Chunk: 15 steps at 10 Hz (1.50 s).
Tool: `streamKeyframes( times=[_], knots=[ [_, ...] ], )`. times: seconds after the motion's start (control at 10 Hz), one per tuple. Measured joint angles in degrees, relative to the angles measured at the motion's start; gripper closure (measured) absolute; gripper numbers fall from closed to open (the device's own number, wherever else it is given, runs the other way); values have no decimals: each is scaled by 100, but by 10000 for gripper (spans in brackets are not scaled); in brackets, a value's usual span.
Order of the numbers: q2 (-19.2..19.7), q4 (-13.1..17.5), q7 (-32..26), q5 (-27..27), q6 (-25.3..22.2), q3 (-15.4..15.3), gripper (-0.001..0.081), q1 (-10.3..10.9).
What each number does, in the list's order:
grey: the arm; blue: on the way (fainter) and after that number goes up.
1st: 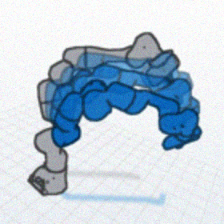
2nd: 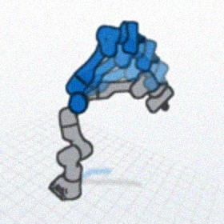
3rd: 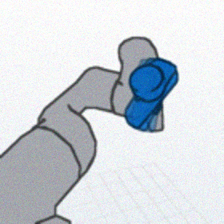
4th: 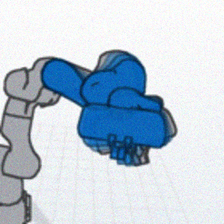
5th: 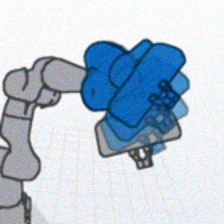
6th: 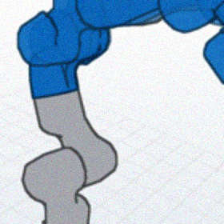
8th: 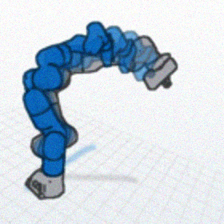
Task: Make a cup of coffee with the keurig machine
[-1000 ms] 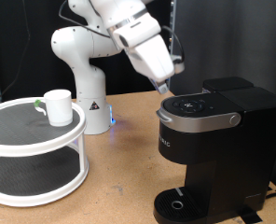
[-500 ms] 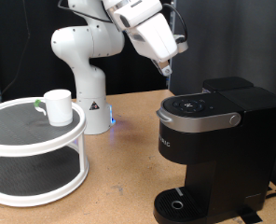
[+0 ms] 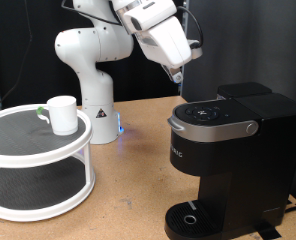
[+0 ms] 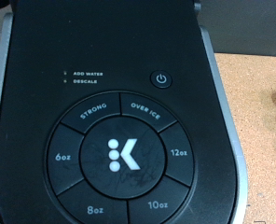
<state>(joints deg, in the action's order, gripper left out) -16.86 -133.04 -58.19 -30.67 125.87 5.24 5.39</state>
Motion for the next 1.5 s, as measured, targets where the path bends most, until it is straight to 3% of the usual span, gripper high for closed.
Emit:
streamKeyframes(
  times=[0.3, 0.6, 0.8, 1.0, 1.2, 1.4, 1.5],
  knots=[
    [6, 17, 7, 176, -116, 2, 799, 0],
    [8, 168, -191, 783, -971, 40, 799, -5],
    [8, 327, -573, 1229, -1730, 97, 799, -16],
    [3, 406, -1019, 1436, -2107, 164, 799, -18],
    [-27, 302, -1095, 1272, -1839, 175, 799, -18],
    [-346, -212, -1818, 482, -1089, 338, 799, -16],
    [-563, -421, -2193, 228, -1058, 484, 799, -18]
  ],
)
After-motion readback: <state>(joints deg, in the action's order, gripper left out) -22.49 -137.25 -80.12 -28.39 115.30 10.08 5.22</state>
